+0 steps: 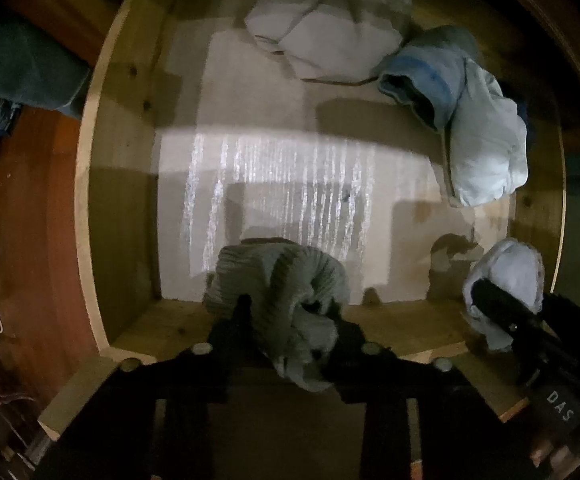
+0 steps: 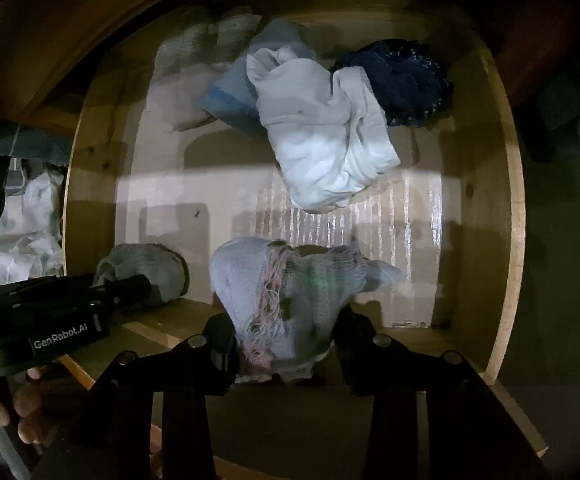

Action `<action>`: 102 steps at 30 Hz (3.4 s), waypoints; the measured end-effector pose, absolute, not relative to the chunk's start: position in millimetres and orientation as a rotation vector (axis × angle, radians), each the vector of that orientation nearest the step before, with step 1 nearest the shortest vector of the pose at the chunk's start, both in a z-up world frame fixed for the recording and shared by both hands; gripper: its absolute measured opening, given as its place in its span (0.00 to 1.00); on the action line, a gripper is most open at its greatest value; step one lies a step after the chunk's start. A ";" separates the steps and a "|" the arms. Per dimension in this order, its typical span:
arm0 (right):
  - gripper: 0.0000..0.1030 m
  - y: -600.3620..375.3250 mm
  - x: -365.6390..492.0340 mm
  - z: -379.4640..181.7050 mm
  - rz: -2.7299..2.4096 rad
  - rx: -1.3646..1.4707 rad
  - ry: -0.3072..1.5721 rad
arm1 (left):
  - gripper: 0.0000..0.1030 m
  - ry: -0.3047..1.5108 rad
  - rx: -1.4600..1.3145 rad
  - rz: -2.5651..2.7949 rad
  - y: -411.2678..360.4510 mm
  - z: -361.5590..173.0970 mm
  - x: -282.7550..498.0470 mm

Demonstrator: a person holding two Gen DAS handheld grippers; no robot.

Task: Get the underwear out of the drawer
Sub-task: 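Close the left tool on the grey knit sock and lift it, then carry the grey sock with the left tool into the box and open it, then lift the grey-pink sock bundle from the drawer with the right tool while the left tool withdraws toward the drawer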

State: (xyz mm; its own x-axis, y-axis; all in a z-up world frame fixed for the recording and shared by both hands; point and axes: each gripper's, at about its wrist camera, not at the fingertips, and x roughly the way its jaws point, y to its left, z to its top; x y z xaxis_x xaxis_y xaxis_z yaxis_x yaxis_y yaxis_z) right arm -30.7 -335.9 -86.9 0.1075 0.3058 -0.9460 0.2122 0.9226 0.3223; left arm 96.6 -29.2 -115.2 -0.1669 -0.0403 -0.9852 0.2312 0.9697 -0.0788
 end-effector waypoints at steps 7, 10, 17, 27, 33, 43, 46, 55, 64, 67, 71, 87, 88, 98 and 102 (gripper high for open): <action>0.36 -331.7 -32.5 -81.8 0.080 0.410 1.443 | 0.22 1.666 0.132 -0.275 -29.0 -91.2 88.5; 0.36 -328.4 -32.4 -79.8 0.078 0.401 1.420 | 0.22 1.617 0.117 -0.295 -24.7 -75.0 84.2; 0.36 -331.8 -32.3 -75.1 0.063 0.401 1.379 | 0.22 1.488 0.089 -0.366 -25.8 -32.5 70.6; 0.36 -340.2 -38.2 -72.3 0.033 0.374 1.350 | 0.22 1.298 0.121 -0.449 -23.8 22.1 48.1; 0.36 -341.9 -40.6 -66.4 0.008 0.317 1.329 | 0.22 1.186 0.129 -0.493 -14.0 67.8 41.0; 0.36 -344.8 -39.7 -69.8 0.003 0.334 1.343 | 0.22 0.976 0.087 -0.533 10.0 169.3 46.8; 0.36 -346.8 -40.6 -71.6 -0.002 0.335 1.348 | 0.22 0.876 0.125 -0.505 8.6 208.4 51.9; 0.36 -354.8 -43.8 -70.2 -0.004 0.375 1.337 | 0.22 0.733 0.186 -0.468 -8.1 281.8 100.0; 0.36 -354.9 -41.7 -72.3 0.009 0.401 1.346 | 0.22 0.773 0.136 -0.416 -27.3 275.2 186.6; 0.36 -357.3 -43.0 -73.6 0.005 0.417 1.353 | 0.22 0.828 0.107 -0.390 -32.5 257.3 213.9; 0.36 -359.1 -44.9 -70.3 0.006 0.430 1.339 | 0.22 0.853 0.144 -0.366 -41.5 231.8 231.9; 0.36 -355.0 -41.5 -71.6 0.033 0.440 1.347 | 0.37 0.945 0.141 -0.333 -42.8 189.3 241.6; 0.36 -355.0 -41.3 -71.8 0.029 0.439 1.348 | 0.40 0.951 0.134 -0.327 -41.6 189.6 240.5; 0.36 -351.2 -40.8 -65.9 0.037 0.429 1.307 | 0.54 0.847 0.146 -0.322 -33.0 219.9 203.6; 0.36 -352.1 -42.1 -58.7 0.033 0.419 1.275 | 0.56 0.801 0.145 -0.326 -20.1 228.0 172.4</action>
State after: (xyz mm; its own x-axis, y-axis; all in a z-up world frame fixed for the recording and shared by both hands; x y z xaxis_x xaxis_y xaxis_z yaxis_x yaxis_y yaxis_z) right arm -42.1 -352.1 -58.7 0.3017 0.2533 -0.9191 0.2050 0.9243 0.3220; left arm 172.4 -20.1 228.0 0.6496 -0.2312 -0.7243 0.3404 0.9403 0.0051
